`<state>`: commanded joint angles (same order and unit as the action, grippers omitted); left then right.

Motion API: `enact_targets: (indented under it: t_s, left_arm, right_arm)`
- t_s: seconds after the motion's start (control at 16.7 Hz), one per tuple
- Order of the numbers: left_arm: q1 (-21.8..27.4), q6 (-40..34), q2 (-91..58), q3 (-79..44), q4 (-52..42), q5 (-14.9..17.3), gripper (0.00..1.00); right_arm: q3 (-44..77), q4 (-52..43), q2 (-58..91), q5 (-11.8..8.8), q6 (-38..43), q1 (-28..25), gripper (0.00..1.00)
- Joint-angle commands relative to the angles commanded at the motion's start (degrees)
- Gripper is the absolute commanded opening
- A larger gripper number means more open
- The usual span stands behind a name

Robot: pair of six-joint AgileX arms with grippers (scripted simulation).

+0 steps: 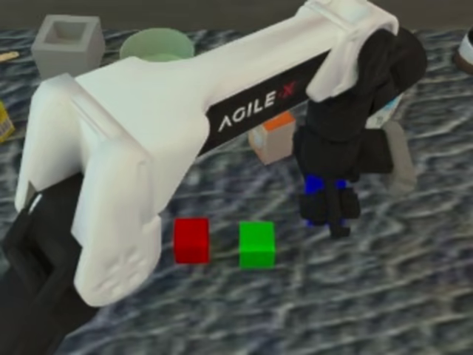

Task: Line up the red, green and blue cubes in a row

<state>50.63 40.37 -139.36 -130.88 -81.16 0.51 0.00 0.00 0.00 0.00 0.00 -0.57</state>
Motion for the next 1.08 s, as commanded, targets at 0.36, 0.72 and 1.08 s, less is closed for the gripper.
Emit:
enact_targets:
  t_s: [0.36,0.72,1.08]
  left_arm:
    - [0.3,-0.3,-1.4,9.6,11.4,0.0,0.0]
    - [0.4,-0.3,-2.0,12.1,14.1,0.0,0.0]
    - [0.4,-0.3,-2.0,12.1,14.1,0.0,0.45]
  right_arm:
    - [0.0,0.0,0.0,0.0,0.0,0.0,1.0]
    - [0.0,0.0,0.0,0.0,0.0,0.0,1.0]
    - [0.0,0.0,0.0,0.0,0.0,0.0,1.0]
